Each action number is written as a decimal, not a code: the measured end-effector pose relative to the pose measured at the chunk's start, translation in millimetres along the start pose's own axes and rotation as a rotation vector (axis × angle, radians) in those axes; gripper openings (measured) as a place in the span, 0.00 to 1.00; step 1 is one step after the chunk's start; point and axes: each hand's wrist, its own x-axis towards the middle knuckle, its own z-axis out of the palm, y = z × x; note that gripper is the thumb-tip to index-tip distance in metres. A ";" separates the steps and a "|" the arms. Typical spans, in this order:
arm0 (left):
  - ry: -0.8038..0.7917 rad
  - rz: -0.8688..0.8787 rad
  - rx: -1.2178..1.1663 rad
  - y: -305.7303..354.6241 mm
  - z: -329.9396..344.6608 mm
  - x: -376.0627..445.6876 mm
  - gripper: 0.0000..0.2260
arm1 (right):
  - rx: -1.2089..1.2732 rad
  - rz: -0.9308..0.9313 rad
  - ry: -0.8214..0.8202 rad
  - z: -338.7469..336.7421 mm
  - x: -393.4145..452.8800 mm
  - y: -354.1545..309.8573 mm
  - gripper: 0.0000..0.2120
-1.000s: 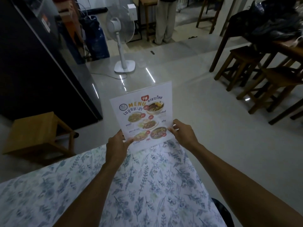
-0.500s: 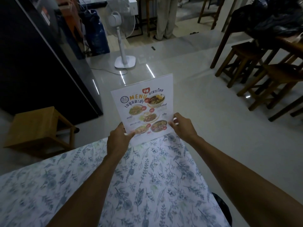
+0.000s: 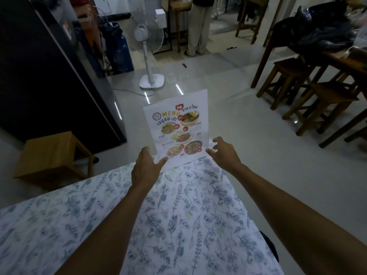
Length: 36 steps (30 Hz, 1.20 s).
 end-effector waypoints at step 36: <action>0.205 -0.084 -0.017 -260.6 -275.7 -395.0 0.34 | -0.015 -0.371 -0.199 168.5 -470.3 -252.3 0.23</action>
